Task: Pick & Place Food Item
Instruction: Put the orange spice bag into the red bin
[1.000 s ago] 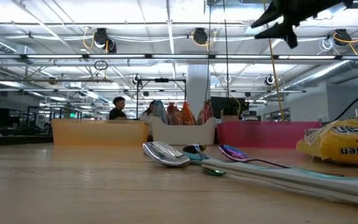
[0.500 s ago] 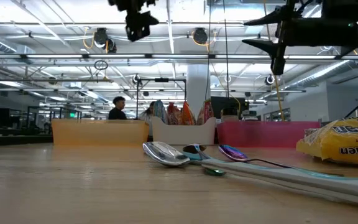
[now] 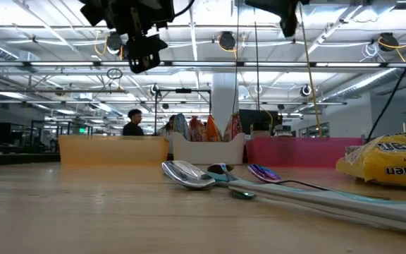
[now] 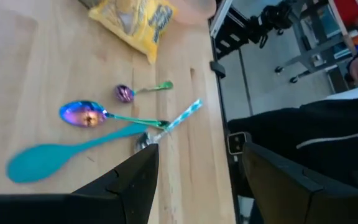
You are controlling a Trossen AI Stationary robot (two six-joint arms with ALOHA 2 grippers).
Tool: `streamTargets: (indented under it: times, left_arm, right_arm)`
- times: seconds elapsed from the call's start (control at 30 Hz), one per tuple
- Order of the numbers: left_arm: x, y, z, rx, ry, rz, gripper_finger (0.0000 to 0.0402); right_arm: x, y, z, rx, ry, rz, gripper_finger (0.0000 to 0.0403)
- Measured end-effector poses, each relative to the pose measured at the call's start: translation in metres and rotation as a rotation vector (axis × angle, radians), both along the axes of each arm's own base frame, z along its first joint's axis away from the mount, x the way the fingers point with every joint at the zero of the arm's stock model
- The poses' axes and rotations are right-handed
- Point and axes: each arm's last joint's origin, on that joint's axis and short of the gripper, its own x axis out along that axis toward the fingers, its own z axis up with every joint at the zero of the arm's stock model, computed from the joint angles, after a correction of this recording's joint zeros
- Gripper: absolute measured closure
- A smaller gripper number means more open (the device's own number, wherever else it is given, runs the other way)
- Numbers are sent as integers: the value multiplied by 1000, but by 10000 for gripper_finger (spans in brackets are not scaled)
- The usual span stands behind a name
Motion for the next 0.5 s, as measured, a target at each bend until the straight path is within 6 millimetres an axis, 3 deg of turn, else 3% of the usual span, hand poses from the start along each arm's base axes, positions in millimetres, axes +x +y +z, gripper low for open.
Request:
streamTargets:
  times: [0.27,0.4,0.5]
  left_arm:
    - [0,-11,-7,57,27,30,160]
    - [1,-15,-8,153,38,115,160]
    - [1,-16,-9,199,40,137,160]
  right_arm:
    - [30,8,48,-304,358,104,248]
    - [31,8,60,-406,468,146,248]
    - [20,7,60,-439,617,159,248]
